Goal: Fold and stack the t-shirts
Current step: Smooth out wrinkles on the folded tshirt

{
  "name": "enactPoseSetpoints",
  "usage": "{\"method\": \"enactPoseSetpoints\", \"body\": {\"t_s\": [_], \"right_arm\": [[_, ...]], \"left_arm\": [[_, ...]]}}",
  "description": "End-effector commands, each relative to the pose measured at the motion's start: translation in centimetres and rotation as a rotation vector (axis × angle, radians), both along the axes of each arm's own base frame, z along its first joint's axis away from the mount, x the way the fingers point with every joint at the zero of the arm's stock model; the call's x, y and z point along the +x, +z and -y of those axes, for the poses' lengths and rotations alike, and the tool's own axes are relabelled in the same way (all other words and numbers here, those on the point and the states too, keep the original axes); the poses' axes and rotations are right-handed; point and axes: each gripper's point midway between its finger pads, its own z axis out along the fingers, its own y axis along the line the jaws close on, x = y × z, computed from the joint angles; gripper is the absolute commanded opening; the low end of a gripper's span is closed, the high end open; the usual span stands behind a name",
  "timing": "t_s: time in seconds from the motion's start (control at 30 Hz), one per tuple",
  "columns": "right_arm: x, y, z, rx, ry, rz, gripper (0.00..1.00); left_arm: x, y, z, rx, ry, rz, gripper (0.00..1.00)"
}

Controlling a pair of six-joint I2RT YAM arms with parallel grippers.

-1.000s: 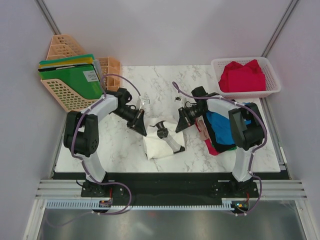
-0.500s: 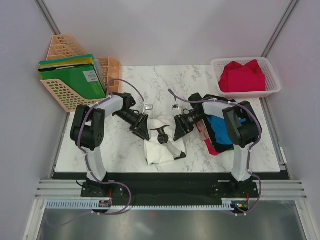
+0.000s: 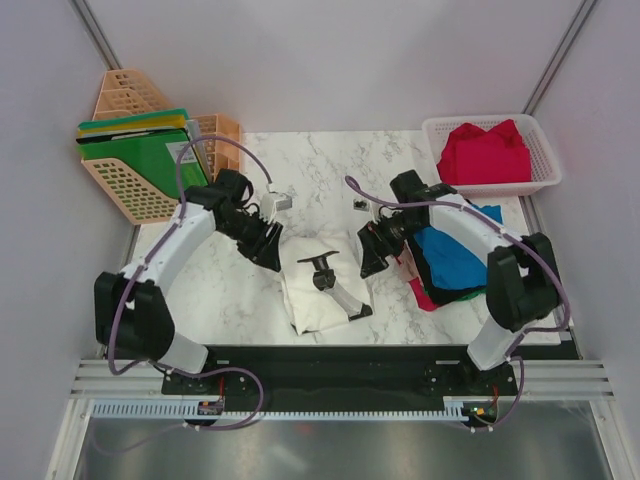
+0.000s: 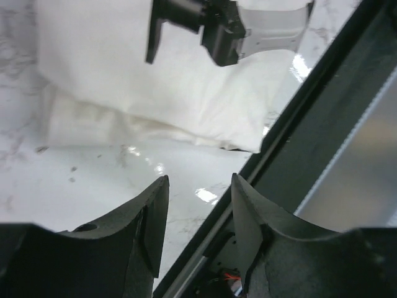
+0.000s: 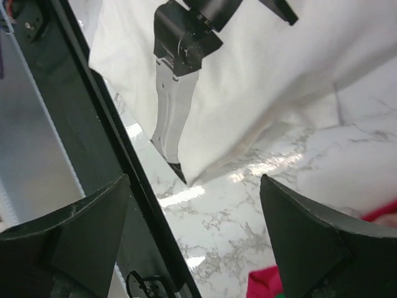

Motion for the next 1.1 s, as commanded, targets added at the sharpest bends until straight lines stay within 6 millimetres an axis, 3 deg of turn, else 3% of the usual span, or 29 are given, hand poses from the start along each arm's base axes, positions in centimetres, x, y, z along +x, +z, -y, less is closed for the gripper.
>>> {"method": "enactPoseSetpoints", "body": {"t_s": [0.0, 0.1, 0.17, 0.27, 0.33, 0.37, 0.4, 0.43, 0.47, 0.53, 0.57, 0.63, 0.67, 0.73, 0.87, 0.93, 0.97, 1.0, 1.07], "right_arm": [[1.6, 2.8, 2.6, -0.134, -0.015, 0.219, 0.92], [2.1, 3.6, 3.9, -0.216, -0.029, 0.333, 0.94], [1.5, 3.5, 3.2, -0.235, 0.004, 0.369, 0.94], [1.0, 3.4, 0.7, -0.171, 0.047, 0.375, 0.94], [-0.1, 3.2, -1.8, -0.065, 0.071, 0.278, 0.9], [0.1, 3.3, -2.8, -0.04, 0.074, 0.264, 0.82], [0.6, 2.1, -3.9, -0.038, 0.081, 0.243, 0.72], [0.5, 1.5, -5.0, -0.056, 0.094, 0.237, 0.47], [1.5, 1.8, -6.1, -0.052, 0.092, 0.269, 0.34], [2.0, 0.2, -7.7, -0.084, 0.099, 0.258, 0.0], [3.0, 1.0, -8.8, -0.07, 0.096, 0.289, 0.0], [2.9, 0.4, -10.6, -0.084, 0.117, 0.282, 0.0], [3.5, 1.4, -11.6, -0.066, 0.121, 0.31, 0.0], [2.8, 1.0, -13.5, -0.072, 0.155, 0.324, 0.0], [2.9, 1.2, -16.3, -0.063, 0.178, 0.351, 0.0], [2.9, -1.1, -17.4, -0.092, 0.199, 0.331, 0.0], [3.1, -0.7, -17.6, -0.084, 0.198, 0.34, 0.0], [3.2, -2.2, -17.9, -0.102, 0.206, 0.323, 0.0], [3.8, -2.5, -18.9, -0.094, 0.213, 0.327, 0.0]], "left_arm": [[2.0, 0.1, -3.6, 0.19, 0.104, 0.218, 0.52], [3.5, 1.4, -5.2, 0.249, 0.197, 0.37, 0.56], [4.0, 1.9, -6.7, 0.302, 0.246, 0.446, 0.58], [5.1, 2.5, -8.9, 0.382, 0.318, 0.567, 0.59], [5.5, 3.0, -9.8, 0.409, 0.356, 0.627, 0.6], [5.4, 2.7, -10.7, 0.444, 0.37, 0.641, 0.61], [5.2, 3.4, -11.2, 0.447, 0.384, 0.676, 0.61], [5.3, 3.6, -11.9, 0.474, 0.408, 0.7, 0.61], [5.0, 3.4, -12.5, 0.485, 0.419, 0.705, 0.62], [4.6, 4.1, -13.3, 0.491, 0.45, 0.742, 0.63], [4.3, 3.8, -13.9, 0.499, 0.465, 0.739, 0.63], [4.1, 4.6, -14.6, 0.488, 0.509, 0.773, 0.64], [3.9, 4.2, -15.4, 0.499, 0.542, 0.771, 0.65], [3.5, 4.9, -16.3, 0.495, 0.591, 0.809, 0.71], [2.9, 4.4, -17.6, 0.5, 0.642, 0.815, 0.77], [2.8, 4.4, -17.6, 0.5, 0.642, 0.82, 0.77], [2.8, 4.4, -17.7, 0.501, 0.645, 0.817, 0.77], [2.8, 4.5, -17.7, 0.5, 0.647, 0.82, 0.77], [2.8, 4.7, -17.7, 0.49, 0.655, 0.821, 0.78]]}}
